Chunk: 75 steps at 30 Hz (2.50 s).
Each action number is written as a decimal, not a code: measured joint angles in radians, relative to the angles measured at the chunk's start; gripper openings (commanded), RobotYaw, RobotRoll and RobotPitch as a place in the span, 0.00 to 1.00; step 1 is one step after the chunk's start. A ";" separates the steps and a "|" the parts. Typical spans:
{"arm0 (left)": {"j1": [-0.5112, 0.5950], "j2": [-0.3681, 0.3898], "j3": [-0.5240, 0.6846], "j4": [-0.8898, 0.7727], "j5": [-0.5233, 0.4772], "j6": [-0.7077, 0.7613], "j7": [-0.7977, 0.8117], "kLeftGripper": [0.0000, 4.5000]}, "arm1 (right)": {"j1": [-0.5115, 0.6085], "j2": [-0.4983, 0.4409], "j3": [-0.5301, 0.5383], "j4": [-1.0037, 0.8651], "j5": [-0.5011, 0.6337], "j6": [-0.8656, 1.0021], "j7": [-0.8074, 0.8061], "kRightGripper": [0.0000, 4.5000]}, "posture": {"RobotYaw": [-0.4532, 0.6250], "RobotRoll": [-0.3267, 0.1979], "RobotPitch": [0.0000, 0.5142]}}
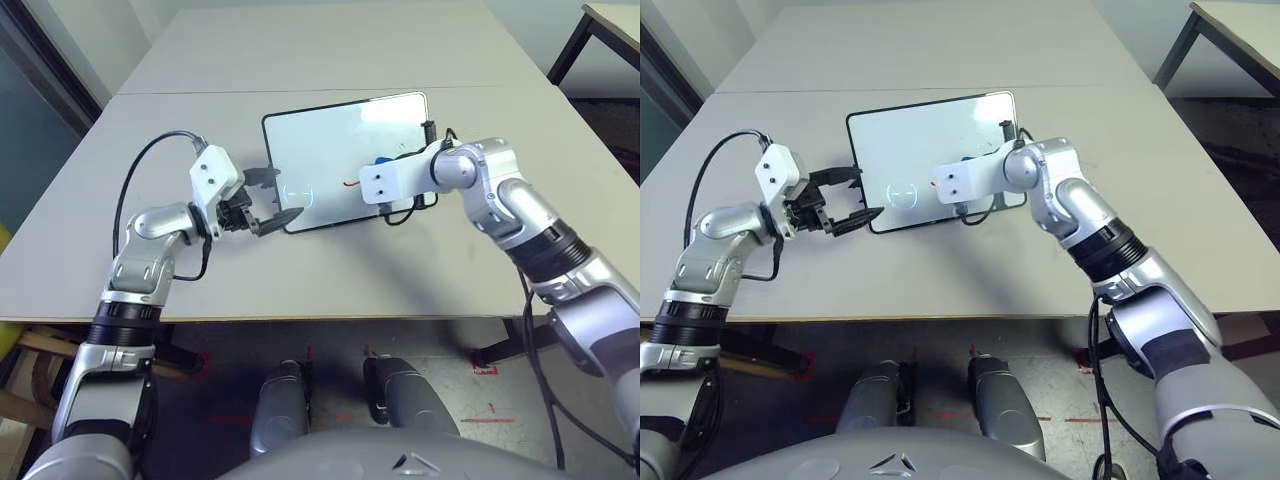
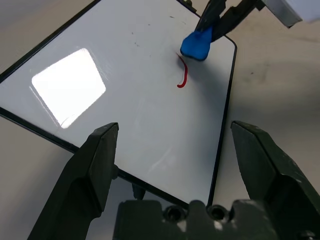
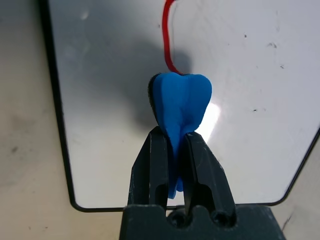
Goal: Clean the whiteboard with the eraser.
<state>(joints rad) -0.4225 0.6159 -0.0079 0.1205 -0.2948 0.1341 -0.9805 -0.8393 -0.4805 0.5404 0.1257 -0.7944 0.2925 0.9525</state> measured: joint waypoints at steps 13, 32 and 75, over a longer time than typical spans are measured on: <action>0.003 0.013 0.000 0.007 0.003 -0.002 -0.007 1.00 | -0.008 0.056 0.015 0.114 -0.034 -0.035 -0.102 0.04 | 0.29 0.62 0.18; 0.040 0.016 0.002 -0.042 0.002 0.024 -0.005 1.00 | -0.019 0.198 0.080 0.096 -0.046 -0.060 -0.075 0.04 | 0.31 0.62 0.21; 0.049 0.017 0.007 -0.068 0.002 0.042 -0.004 1.00 | -0.012 0.149 0.085 0.107 -0.075 -0.079 -0.089 0.03 | 0.32 0.62 0.23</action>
<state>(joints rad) -0.3738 0.6333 -0.0012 0.0523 -0.2927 0.1757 -0.9848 -0.8510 -0.3319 0.6249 0.2325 -0.8693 0.2139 0.8639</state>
